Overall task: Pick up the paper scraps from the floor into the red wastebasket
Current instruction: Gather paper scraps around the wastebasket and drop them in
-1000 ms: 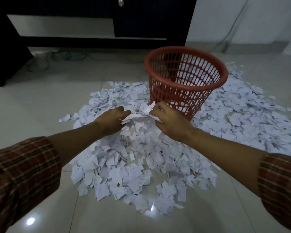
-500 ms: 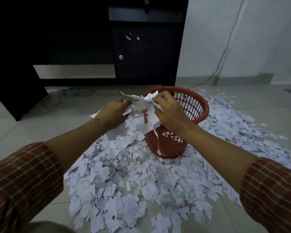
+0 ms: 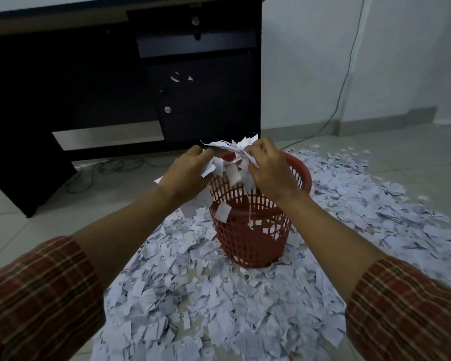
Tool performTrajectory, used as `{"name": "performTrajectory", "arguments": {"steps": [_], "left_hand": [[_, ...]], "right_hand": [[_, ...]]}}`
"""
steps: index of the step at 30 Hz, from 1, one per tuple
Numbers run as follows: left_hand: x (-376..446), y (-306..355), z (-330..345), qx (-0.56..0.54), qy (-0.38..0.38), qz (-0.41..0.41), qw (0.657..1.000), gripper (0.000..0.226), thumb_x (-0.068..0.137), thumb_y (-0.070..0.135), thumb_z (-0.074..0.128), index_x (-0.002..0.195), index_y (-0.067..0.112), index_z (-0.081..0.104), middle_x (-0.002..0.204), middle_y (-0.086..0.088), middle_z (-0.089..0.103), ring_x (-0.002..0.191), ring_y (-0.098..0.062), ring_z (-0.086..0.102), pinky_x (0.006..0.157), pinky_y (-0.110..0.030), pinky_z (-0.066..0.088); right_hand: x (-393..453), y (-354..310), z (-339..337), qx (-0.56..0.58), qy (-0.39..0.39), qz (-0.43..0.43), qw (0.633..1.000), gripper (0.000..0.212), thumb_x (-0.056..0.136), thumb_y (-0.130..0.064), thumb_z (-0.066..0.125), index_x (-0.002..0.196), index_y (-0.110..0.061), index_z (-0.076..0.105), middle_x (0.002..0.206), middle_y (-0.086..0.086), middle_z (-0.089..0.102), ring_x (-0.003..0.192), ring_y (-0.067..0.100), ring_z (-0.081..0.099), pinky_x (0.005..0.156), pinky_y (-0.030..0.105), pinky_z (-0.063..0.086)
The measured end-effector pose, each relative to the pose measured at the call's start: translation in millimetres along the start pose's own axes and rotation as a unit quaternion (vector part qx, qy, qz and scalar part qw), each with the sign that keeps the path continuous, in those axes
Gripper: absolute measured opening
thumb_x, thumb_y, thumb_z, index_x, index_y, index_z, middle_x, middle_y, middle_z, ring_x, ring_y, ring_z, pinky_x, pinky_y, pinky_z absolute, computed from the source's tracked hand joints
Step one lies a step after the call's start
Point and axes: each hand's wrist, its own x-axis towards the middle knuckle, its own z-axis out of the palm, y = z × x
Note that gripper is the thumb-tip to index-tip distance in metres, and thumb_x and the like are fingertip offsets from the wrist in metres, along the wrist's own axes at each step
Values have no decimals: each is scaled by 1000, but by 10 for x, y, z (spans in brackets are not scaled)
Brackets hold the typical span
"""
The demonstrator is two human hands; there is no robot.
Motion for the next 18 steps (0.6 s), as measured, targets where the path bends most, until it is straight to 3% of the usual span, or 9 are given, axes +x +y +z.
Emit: {"name": "performTrajectory", "arguments": {"steps": [3, 7, 9, 11, 13, 15, 18], "left_hand": [[97, 58, 96, 3, -12, 0, 1000, 36, 87, 18, 67, 120, 12, 53, 104, -11, 54, 86, -28, 55, 69, -40, 51], [225, 64, 215, 23, -35, -8, 999, 36, 88, 17, 65, 122, 14, 52, 106, -11, 54, 89, -31, 57, 72, -42, 52], [292, 76, 281, 26, -51, -14, 998, 35, 88, 17, 64, 121, 12, 52, 108, -11, 53, 90, -30, 56, 72, -41, 52], [336, 103, 369, 29, -59, -11, 998, 36, 87, 15, 65, 120, 12, 52, 109, -11, 54, 91, -31, 57, 73, -43, 52], [360, 149, 461, 25, -51, -8, 998, 34, 87, 16, 66, 118, 12, 53, 108, -11, 55, 90, -32, 57, 72, -43, 53], [365, 198, 538, 13, -35, -4, 999, 31, 87, 16, 66, 116, 10, 54, 107, -12, 56, 88, -30, 57, 69, -36, 49], [401, 228, 601, 0, -29, 4, 1000, 29, 87, 14, 66, 114, 8, 56, 106, -11, 56, 86, -24, 55, 67, -31, 43]], "right_hand": [[-25, 164, 94, -1, -14, 37, 999, 24, 90, -5, 60, 114, -1, 62, 110, 16, 55, 90, 29, 60, 71, 38, 56], [-72, 352, 172, -11, -47, 107, 993, 24, 93, -11, 58, 116, -5, 60, 112, 13, 53, 96, 29, 57, 70, 32, 47], [-131, 469, 231, -28, -123, 163, 979, 34, 94, -23, 57, 126, -11, 54, 123, 13, 49, 112, 30, 51, 81, 35, 44], [-200, 557, 280, -39, -219, 218, 950, 51, 92, -42, 58, 138, -23, 44, 139, 11, 42, 128, 32, 41, 100, 46, 41], [-244, 598, 316, -36, -263, 226, 937, 62, 86, -54, 60, 141, -32, 40, 145, 6, 40, 134, 31, 37, 106, 53, 36], [-227, 597, 325, -34, -274, 211, 938, 63, 85, -54, 62, 141, -34, 41, 144, 4, 42, 135, 31, 36, 106, 56, 34], [-171, 578, 260, -32, -250, 201, 947, 49, 87, -39, 64, 133, -27, 53, 132, 6, 52, 126, 30, 44, 102, 50, 41]]}}
